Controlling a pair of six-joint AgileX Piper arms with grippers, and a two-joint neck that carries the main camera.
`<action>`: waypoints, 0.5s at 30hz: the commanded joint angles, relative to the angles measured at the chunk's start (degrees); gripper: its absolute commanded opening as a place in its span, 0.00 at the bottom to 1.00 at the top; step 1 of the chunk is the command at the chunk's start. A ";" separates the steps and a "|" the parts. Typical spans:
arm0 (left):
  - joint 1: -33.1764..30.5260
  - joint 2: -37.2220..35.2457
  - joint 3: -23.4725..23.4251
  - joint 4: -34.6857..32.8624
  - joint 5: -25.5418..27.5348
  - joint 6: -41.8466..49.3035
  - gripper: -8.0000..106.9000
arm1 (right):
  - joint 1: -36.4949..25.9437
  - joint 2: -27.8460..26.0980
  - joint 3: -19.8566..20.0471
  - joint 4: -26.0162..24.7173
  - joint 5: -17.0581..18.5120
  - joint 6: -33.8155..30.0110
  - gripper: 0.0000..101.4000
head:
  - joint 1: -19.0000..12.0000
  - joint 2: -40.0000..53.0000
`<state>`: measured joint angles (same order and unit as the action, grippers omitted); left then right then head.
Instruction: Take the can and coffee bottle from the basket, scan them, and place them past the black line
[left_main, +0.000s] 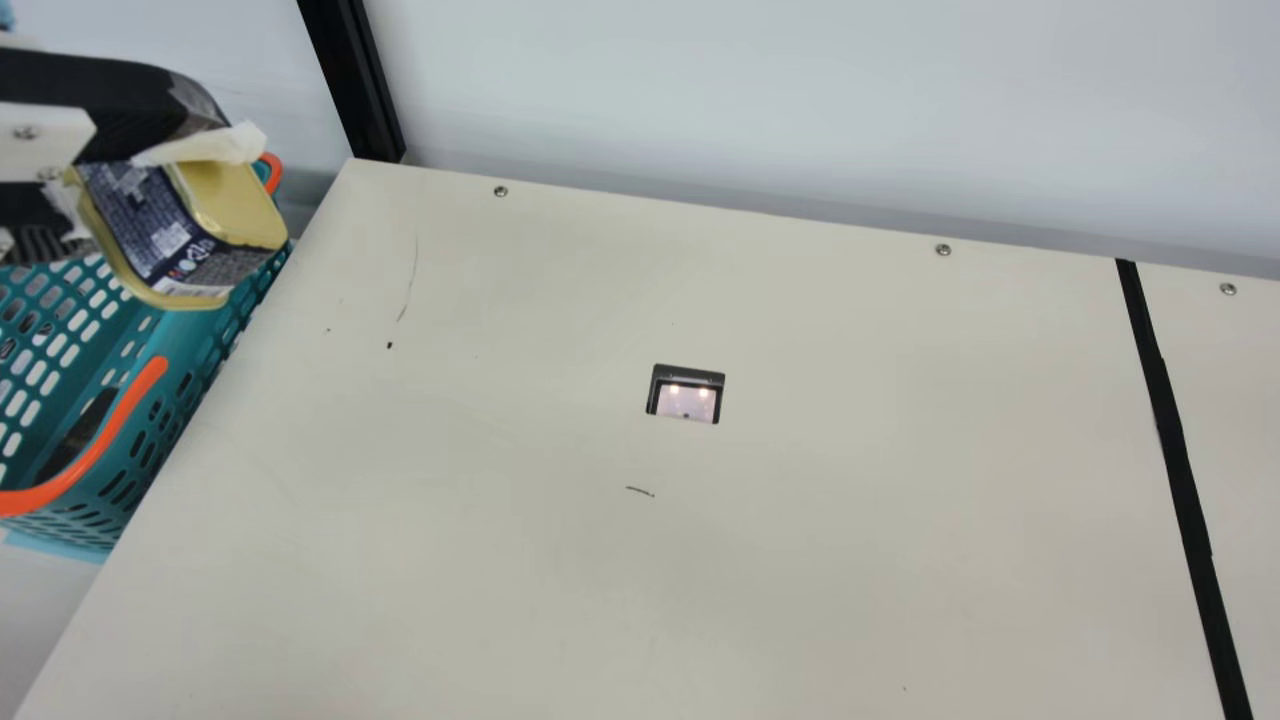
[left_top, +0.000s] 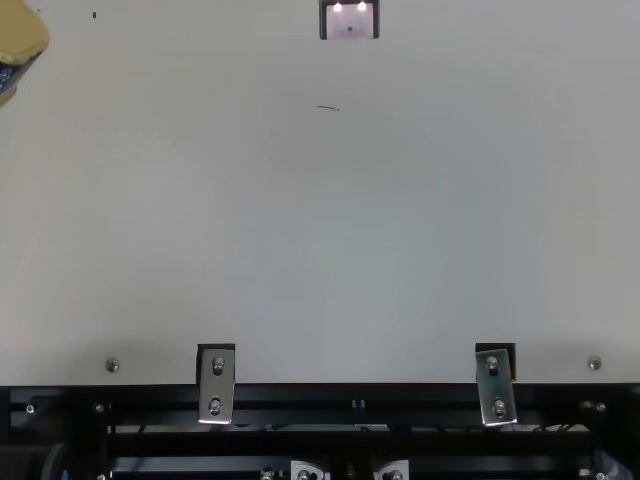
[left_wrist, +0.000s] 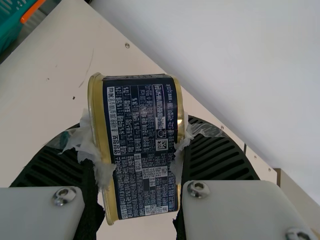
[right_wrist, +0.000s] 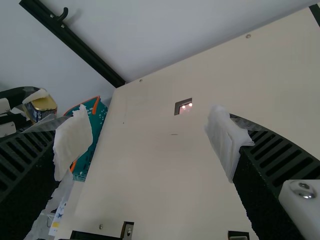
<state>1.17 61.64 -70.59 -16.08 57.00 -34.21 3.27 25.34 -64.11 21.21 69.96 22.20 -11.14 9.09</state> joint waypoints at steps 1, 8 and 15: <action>0.16 0.03 0.42 -1.62 -0.17 0.27 0.16 | 0.00 0.00 0.00 0.00 0.00 0.00 1.00 | -0.38 -0.19; 2.18 -1.40 5.34 -13.94 -1.47 -0.80 0.16 | 0.00 0.00 0.00 0.00 0.00 0.00 1.00 | -0.38 -0.19; 3.17 -2.51 8.17 -16.85 -2.06 -0.84 0.16 | 0.00 0.00 0.00 0.00 0.00 0.00 1.00 | -0.38 -0.19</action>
<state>4.34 59.13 -62.35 -33.17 54.94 -35.05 3.27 25.34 -64.11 21.21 69.96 22.20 -11.44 9.09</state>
